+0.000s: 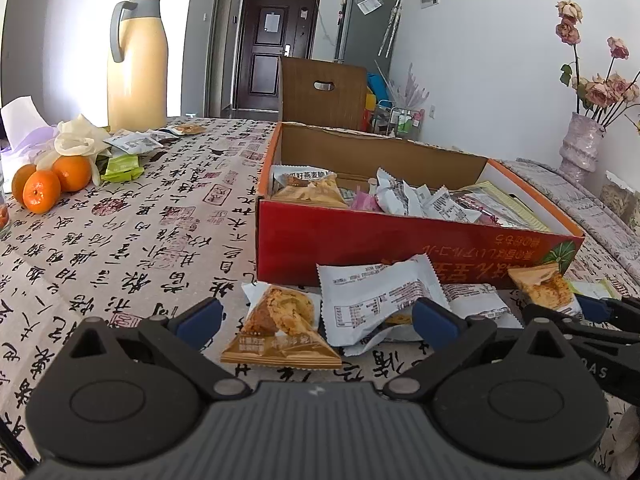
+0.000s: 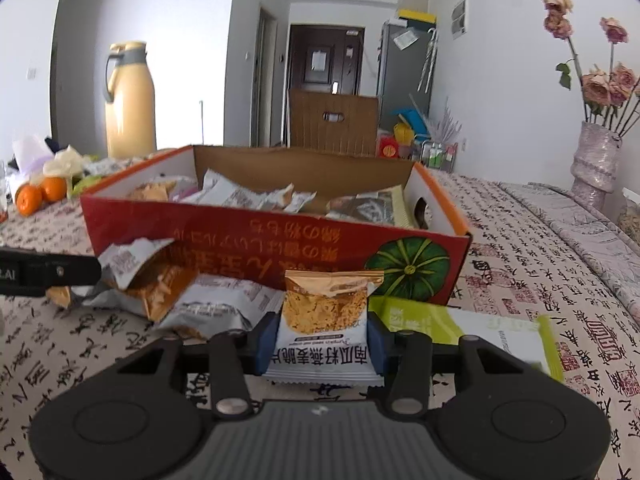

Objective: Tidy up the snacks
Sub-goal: 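Grasp an oat crisp packet with the right tool while the left tool grasps another crisp packet, then carry both oat crisp packets up and over the box, then open both tools to release the crisp packets into the box, then withdraw both open tools from the box toward the remaining snacks, then grasp the green-and-white bar packet with the right tool and lift it, then grasp a white packet with the left tool while the right tool holds the bar packet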

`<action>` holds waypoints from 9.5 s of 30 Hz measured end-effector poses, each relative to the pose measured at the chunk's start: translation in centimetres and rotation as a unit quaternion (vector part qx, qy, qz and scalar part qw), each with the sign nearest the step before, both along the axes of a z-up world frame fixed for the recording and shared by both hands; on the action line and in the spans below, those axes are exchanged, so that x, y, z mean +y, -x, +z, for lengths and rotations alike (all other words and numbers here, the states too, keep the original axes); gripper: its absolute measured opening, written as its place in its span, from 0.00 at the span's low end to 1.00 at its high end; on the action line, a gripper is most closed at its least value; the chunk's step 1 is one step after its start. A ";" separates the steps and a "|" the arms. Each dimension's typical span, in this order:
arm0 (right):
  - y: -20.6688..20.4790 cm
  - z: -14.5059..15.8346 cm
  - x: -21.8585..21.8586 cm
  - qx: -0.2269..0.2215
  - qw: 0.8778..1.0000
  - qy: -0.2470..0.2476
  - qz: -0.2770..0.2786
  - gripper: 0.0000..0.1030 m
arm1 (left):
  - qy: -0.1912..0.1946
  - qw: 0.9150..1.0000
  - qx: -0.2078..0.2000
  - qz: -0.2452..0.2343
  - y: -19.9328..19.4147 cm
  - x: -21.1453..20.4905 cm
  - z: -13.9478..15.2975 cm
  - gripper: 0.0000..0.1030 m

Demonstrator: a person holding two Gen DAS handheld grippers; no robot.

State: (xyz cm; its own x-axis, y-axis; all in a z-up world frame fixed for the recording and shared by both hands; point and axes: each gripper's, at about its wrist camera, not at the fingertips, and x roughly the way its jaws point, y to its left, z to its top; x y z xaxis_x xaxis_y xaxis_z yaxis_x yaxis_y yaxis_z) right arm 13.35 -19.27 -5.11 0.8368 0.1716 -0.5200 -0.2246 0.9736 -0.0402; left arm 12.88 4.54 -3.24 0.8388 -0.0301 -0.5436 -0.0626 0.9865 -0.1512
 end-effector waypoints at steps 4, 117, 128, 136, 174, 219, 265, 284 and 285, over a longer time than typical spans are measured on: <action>0.5 0.2 -0.3 -0.019 1.000 -0.010 -0.007 0.44 | -0.006 1.000 0.000 0.001 0.2 -0.1 0.5 1.00; -11.2 4.4 1.0 -0.079 0.994 -0.072 -0.005 0.58 | -0.019 0.998 -0.063 0.003 -12.4 -2.3 5.7 0.68; -11.6 4.2 0.0 -0.072 0.993 -0.089 -0.039 1.00 | -0.018 0.996 -0.077 0.029 -12.1 -2.0 6.1 1.00; -11.7 4.0 -0.1 -0.064 0.994 -0.083 -0.041 1.00 | -0.016 0.997 -0.071 0.026 -12.3 -2.0 5.8 1.00; -4.2 6.2 -2.7 -0.060 0.996 -0.065 -0.023 1.00 | -0.014 0.998 -0.066 0.010 -4.3 -2.7 7.5 1.00; -7.9 0.4 -10.7 0.077 0.997 -0.012 0.026 0.99 | -0.009 1.000 0.006 0.002 -0.8 -1.6 0.7 1.00; -0.5 -0.1 -6.6 0.086 0.996 -0.017 -0.031 0.35 | 0.003 1.000 0.008 0.003 0.3 -0.9 1.7 1.00; 0.8 0.3 -8.6 0.031 0.994 -0.055 -0.086 0.35 | 0.049 0.995 0.081 0.015 -4.6 -2.3 1.2 1.00; 0.8 0.3 -8.6 0.030 0.994 -0.058 -0.087 0.35 | 0.047 0.995 0.082 0.015 -4.7 -2.3 1.1 1.00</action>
State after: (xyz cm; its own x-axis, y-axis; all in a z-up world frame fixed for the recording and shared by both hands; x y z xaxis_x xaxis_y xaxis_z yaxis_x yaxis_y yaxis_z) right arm 12.53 -27.90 -4.86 0.8274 0.0882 -0.5546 -0.0502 0.9953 0.0833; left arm 17.62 2.20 -2.14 0.7399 -0.0637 -0.6697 -0.1231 0.9659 -0.2278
